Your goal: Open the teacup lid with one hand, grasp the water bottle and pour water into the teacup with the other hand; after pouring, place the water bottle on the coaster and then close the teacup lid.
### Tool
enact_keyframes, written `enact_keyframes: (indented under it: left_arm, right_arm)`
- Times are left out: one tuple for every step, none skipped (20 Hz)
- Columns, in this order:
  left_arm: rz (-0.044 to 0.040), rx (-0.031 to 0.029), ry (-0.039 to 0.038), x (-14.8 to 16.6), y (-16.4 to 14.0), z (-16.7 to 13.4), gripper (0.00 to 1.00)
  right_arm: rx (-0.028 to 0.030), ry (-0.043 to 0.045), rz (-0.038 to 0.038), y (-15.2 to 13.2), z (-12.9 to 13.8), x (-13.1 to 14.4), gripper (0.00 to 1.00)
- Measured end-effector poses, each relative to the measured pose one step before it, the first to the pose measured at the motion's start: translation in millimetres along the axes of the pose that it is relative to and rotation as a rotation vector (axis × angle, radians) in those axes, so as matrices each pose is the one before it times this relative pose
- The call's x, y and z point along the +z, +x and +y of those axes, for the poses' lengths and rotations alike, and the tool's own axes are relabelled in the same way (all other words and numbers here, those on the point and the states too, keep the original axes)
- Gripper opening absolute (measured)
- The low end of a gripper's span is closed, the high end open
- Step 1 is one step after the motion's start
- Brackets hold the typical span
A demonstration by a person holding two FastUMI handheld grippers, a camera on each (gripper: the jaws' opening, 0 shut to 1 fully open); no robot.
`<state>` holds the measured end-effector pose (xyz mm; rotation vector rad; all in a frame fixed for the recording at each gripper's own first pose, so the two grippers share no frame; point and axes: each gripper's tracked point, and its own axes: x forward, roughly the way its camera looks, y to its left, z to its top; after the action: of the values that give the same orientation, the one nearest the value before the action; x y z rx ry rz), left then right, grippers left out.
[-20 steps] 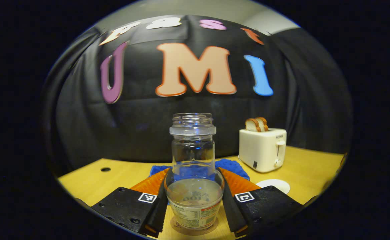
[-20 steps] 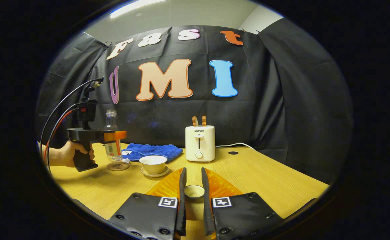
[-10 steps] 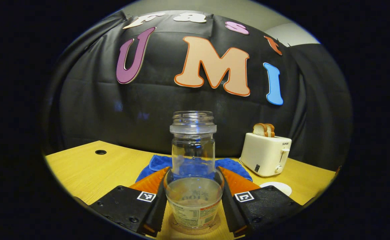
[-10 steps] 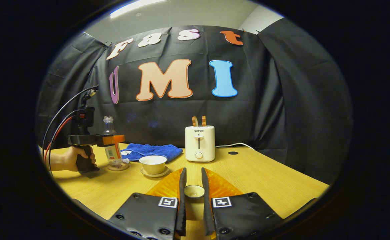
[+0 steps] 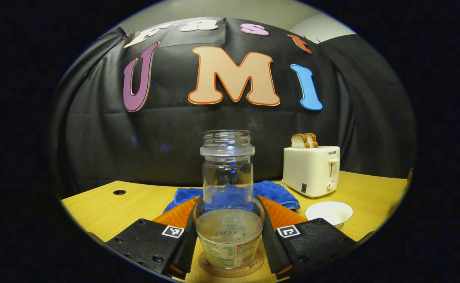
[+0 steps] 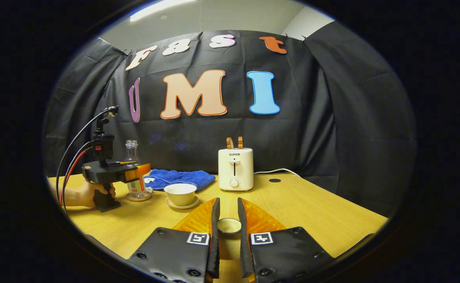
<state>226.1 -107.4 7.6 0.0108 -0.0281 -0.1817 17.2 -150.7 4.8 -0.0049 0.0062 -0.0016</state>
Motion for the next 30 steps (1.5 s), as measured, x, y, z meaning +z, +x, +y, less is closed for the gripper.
enact_keyframes:
  left_arm:
    - [0.00117, -0.00047, 0.00047, 0.69, -0.31, 0.06, 0.71]
    - [0.00313, -0.00197, 0.00148, -1.43, 0.05, -0.44, 0.7]
    - [0.00342, 0.00236, 0.00147, -0.13, -0.83, 0.56, 0.71]
    - [-0.00362, 0.01144, -0.0015, 1.56, -3.23, 2.48, 0.7]
    - [-0.02936, 0.00207, -0.00255, 6.01, -0.59, 0.33, 0.71]
    - [-0.00668, -0.01056, -0.00448, 1.43, -1.18, -2.13, 0.71]
    - [0.00056, 0.00472, 0.0136, -2.32, -2.81, 3.31, 0.7]
    - [0.00596, 0.00083, 0.01104, -0.97, -0.74, 2.27, 0.71]
    - [0.00021, -0.00338, -0.00035, 0.54, 0.11, -0.94, 0.7]
    - [0.00999, -0.00762, 0.00142, -2.05, 0.91, -2.74, 0.71]
    - [0.01621, -0.00882, 0.00936, -3.35, 1.52, -2.55, 0.7]
    - [0.00308, -0.00361, 0.00751, -1.02, 1.03, -0.46, 0.7]
    - [-0.00263, -0.00381, 0.0016, 1.02, 2.43, -2.68, 0.71]
    - [-0.00373, 0.00406, 0.00216, 1.8, 0.19, 1.17, 0.71]
    - [0.00354, 0.00061, 0.00131, -0.77, 0.29, -0.5, 0.71]
    - [0.00118, 0.0031, -0.00014, -1.03, -0.63, 0.81, 0.71]
    - [0.01204, -0.00108, 0.00433, -2.66, 1.53, -0.75, 0.72]
    - [0.03107, 0.00072, -0.00174, -8.83, -3.24, -1.77, 0.73]
    - [-0.00647, -0.00297, 0.00153, 4.29, 1.28, 1.14, 0.76]
    - [-0.00403, -0.01032, -0.00464, -0.01, -1.38, -3.35, 0.76]
    - [-0.00653, 0.0005, -0.00326, 1.72, 1.07, 1.71, 0.82]
    - [-0.00155, 0.00108, -0.00219, -0.03, 1.94, 0.86, 0.87]
    - [0.00175, 0.00444, 0.00149, 1.73, -1.21, 0.75, 0.98]
    - [0.00481, 0.00292, 0.00266, -2.45, -2.48, 0.39, 0.97]
    - [0.00009, 0.00101, -0.00071, 0.25, -0.62, 0.01, 0.96]
    - [-0.00137, 0.00196, -0.00066, 0.56, 1.39, -0.21, 0.96]
    - [-0.00235, 0.00163, -0.00431, 0.5, -0.89, 0.61, 0.96]
    - [0.00061, -0.0008, -0.00625, -0.93, -1.52, -0.22, 0.96]
    - [-0.00057, -0.00242, -0.00699, 0.81, -1.94, 0.49, 0.96]
    - [-0.00218, -0.00145, -0.01142, -0.43, -1.84, 0.74, 1.0]
  right_arm:
    - [0.00013, -0.00007, 0.00051, 0.65, 0.08, -0.72, 0.24]
    - [-0.0009, -0.00015, -0.00013, 0.06, -0.08, -0.1, 0.24]
    - [-0.00013, -0.00029, -0.00038, -0.41, 0.22, 0.2, 0.24]
    - [-0.00017, 0.0007, -0.00025, 0.18, 0.02, 0.26, 0.24]
    - [0.0, -0.00012, 0.00006, 0.27, 0.13, -0.25, 0.24]
    - [-0.00001, 0.00019, 0.00018, 0.54, 0.0, 0.64, 0.24]
    - [0.00005, -0.00003, 0.00038, -0.24, 0.05, -1.03, 0.24]
    - [0.00009, -0.00031, -0.00046, 0.0, -0.01, 0.41, 0.24]
    - [-0.00026, -0.00005, 0.00006, -0.01, -0.1, -0.31, 0.24]
    - [-0.00012, -0.00009, -0.00033, 0.07, 0.05, 0.05, 0.24]
    - [-0.00142, -0.00047, 0.00015, -0.12, -0.3, 0.31, 0.24]
    - [-0.00062, 0.00061, -0.00049, -0.07, -0.42, -0.03, 0.24]
    - [-0.00048, -0.00013, 0.00012, 0.63, 0.02, -0.22, 0.23]
    - [0.00025, -0.00004, 0.00003, -0.19, 0.03, 0.11, 0.24]
    - [0.00001, 0.00016, 0.00018, -0.01, -0.13, -0.2, 0.24]
    - [0.00015, -0.00021, -0.00033, -0.16, 0.05, 0.47, 0.24]
    - [-0.00003, 0.00031, 0.00035, 0.19, 0.02, -0.47, 0.24]
    - [-0.00009, -0.00059, -0.00024, -0.11, -0.15, 0.2, 0.24]
    - [0.00026, 0.00051, -0.00011, -0.74, 0.27, -0.18, 0.24]
    - [0.00008, -0.00052, -0.0002, 0.31, 0.18, -0.1, 0.24]
    - [-0.00022, 0.00023, 0.00019, -0.52, 0.01, 0.94, 0.24]
    - [0.00024, -0.00005, 0.00045, 0.31, 0.03, -0.31, 0.24]
    - [0.00005, -0.00012, 0.00001, -0.3, 0.14, 0.07, 0.24]
    - [0.0, 0.00029, 0.00037, -0.42, 0.25, 0.23, 0.24]
    - [0.00021, -0.0003, -0.00029, -0.52, -0.22, -0.39, 0.24]
    - [-0.00004, 0.00008, 0.0002, -0.42, -0.13, 0.91, 0.24]
    - [0.00005, -0.00003, 0.0002, -0.6, 0.09, 0.32, 0.24]
    - [0.00005, -0.00006, 0.00006, -0.07, 0.19, 0.78, 0.24]
    - [-0.00002, 0.00017, 0.00035, -0.1, -0.02, -0.72, 0.24]
    - [0.00002, -0.00024, -0.00015, -0.19, -0.05, 0.38, 0.24]
